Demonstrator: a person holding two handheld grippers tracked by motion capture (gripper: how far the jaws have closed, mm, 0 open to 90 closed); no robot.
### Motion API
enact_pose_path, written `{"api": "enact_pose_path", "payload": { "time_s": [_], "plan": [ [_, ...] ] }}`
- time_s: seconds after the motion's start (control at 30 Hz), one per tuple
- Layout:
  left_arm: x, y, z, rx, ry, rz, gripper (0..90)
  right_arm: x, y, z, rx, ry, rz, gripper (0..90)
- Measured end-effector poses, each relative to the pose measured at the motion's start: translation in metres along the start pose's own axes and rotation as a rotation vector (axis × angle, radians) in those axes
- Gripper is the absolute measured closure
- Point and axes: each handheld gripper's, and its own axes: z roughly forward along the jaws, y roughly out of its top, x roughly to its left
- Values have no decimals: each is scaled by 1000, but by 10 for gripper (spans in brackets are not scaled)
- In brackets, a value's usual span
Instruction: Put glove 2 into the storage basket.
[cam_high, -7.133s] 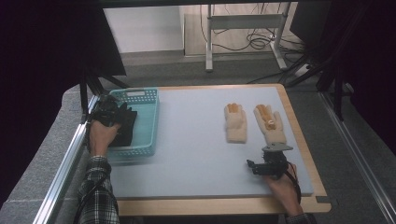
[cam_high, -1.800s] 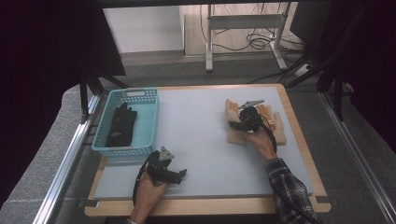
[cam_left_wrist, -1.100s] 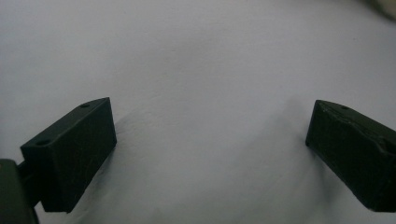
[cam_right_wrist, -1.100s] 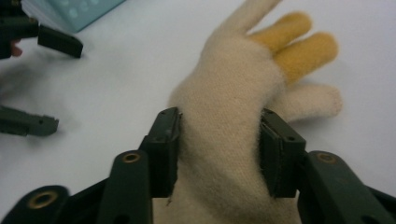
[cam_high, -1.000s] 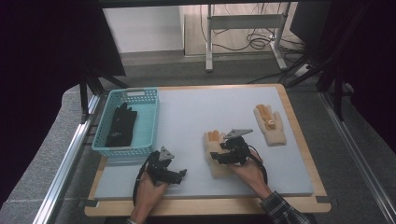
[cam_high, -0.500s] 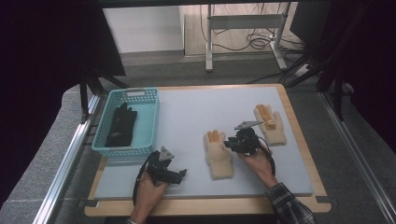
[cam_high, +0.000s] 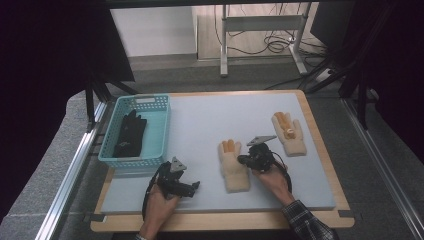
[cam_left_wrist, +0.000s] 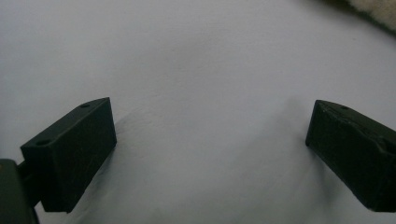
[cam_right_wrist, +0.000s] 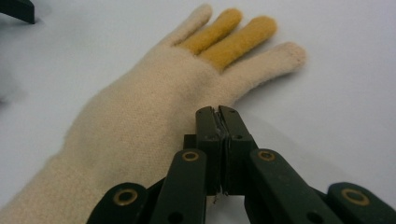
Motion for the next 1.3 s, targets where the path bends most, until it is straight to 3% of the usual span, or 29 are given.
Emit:
{"api": "enact_pose_path", "payload": {
  "time_s": [0.23,0.33,0.4,0.47,0.63,0.83,0.87,0.9,1.0,1.03,1.07,1.17,1.2,1.27,1.3],
  "plan": [
    [0,0,0,4,-1,5,20,8,9,-32,-84,-41,-22,847],
    [1,0,0,6,-1,7,20,2,8,-33,-81,-70,-20,719],
    [0,0,0,4,-1,4,21,-1,7,-33,-79,-72,-11,695],
    [0,0,0,4,-1,4,21,-13,2,-32,-79,-76,23,638],
    [0,0,0,4,-1,4,21,-35,-1,-44,-101,-135,24,621],
    [0,0,0,4,-1,4,21,-79,-7,-69,-120,-230,73,626],
    [0,0,0,4,-1,4,20,-79,-7,-69,-120,-230,73,626],
    [0,0,0,4,-1,4,21,-96,-11,-76,-127,-262,90,625],
    [1,0,0,4,-2,4,20,-113,-14,-83,-134,-306,93,604],
    [1,0,0,4,-2,4,20,-113,-14,-83,-134,-306,93,604],
    [1,0,0,4,-2,4,21,-127,-16,-87,-133,-336,97,582],
    [1,0,0,7,-2,6,20,-137,-17,-88,-134,-349,101,554],
    [1,0,0,8,-1,6,21,-147,-19,-87,-125,-358,91,500],
    [1,0,0,8,-1,7,21,-149,-20,-86,-120,-358,84,481],
    [1,0,0,8,-1,6,21,-154,-21,-80,-102,-362,48,436]
  ]
}}
